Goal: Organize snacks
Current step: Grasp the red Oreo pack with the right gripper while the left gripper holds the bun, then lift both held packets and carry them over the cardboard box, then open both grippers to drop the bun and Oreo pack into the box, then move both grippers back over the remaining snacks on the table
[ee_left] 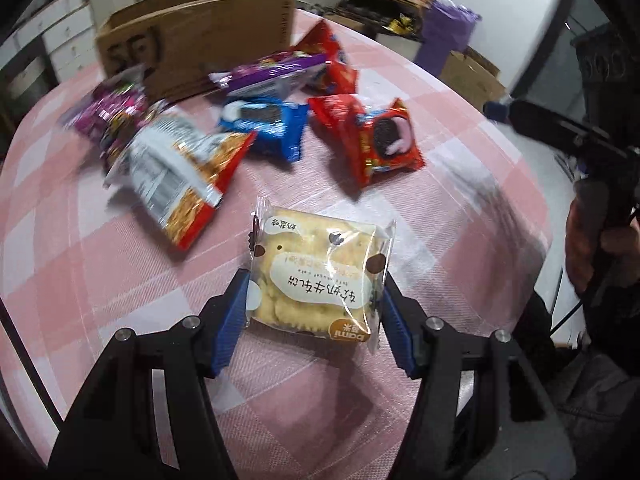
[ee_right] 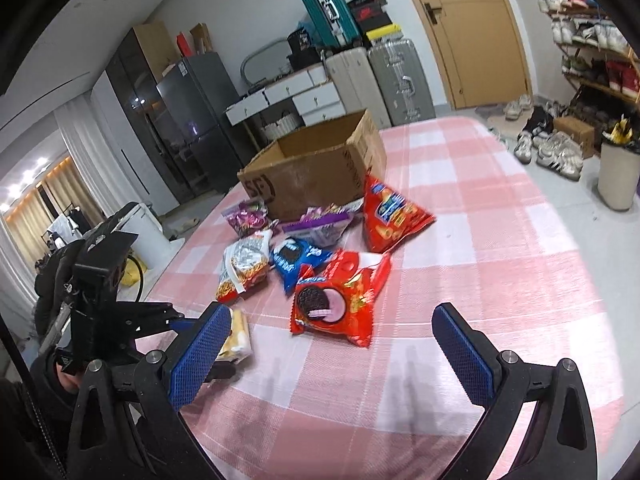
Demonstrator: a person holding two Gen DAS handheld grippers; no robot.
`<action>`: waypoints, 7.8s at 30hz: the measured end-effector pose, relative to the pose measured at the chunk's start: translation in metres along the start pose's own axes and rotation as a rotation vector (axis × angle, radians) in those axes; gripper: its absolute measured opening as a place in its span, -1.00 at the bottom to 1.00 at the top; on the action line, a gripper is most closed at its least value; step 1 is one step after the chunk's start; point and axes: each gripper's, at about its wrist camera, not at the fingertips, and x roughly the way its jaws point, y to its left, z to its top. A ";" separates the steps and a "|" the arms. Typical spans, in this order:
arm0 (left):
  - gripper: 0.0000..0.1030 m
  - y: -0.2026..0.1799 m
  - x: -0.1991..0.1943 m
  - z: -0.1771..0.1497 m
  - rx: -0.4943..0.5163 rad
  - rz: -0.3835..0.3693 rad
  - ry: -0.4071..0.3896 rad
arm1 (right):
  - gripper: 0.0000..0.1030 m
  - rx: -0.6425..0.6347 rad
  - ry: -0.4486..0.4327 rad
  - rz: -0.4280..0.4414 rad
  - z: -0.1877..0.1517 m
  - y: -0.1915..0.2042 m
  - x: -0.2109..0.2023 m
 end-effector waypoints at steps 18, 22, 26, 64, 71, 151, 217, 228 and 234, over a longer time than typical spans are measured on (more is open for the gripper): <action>0.15 0.028 -0.022 -0.014 -0.151 0.074 -0.074 | 0.99 0.043 0.161 -0.048 0.004 0.014 0.095; 0.15 0.028 -0.028 -0.015 -0.149 0.098 -0.088 | 0.96 0.039 0.171 -0.115 0.004 0.014 0.105; 0.16 0.025 -0.030 -0.015 -0.135 0.126 -0.094 | 0.44 0.013 0.185 -0.137 0.003 0.017 0.109; 0.16 -0.001 -0.058 -0.017 -0.073 0.230 -0.171 | -0.65 0.053 0.165 0.009 -0.016 0.004 0.073; 0.16 0.002 -0.057 -0.022 -0.084 0.220 -0.165 | 0.02 0.073 0.194 0.015 -0.009 0.006 0.084; 0.16 0.129 -0.064 0.280 -0.165 0.207 -0.257 | -0.05 -0.321 -0.010 0.134 0.261 0.062 0.118; 0.98 0.076 -0.137 0.142 -0.234 0.256 -0.397 | 0.98 -0.305 -0.309 0.057 0.139 0.090 -0.024; 0.98 0.074 -0.130 0.105 -0.324 0.261 -0.385 | 0.99 -0.281 -0.319 0.046 0.101 0.088 -0.043; 0.98 0.082 -0.110 0.087 -0.376 0.283 -0.344 | 0.99 -0.280 -0.305 0.039 0.082 0.085 -0.042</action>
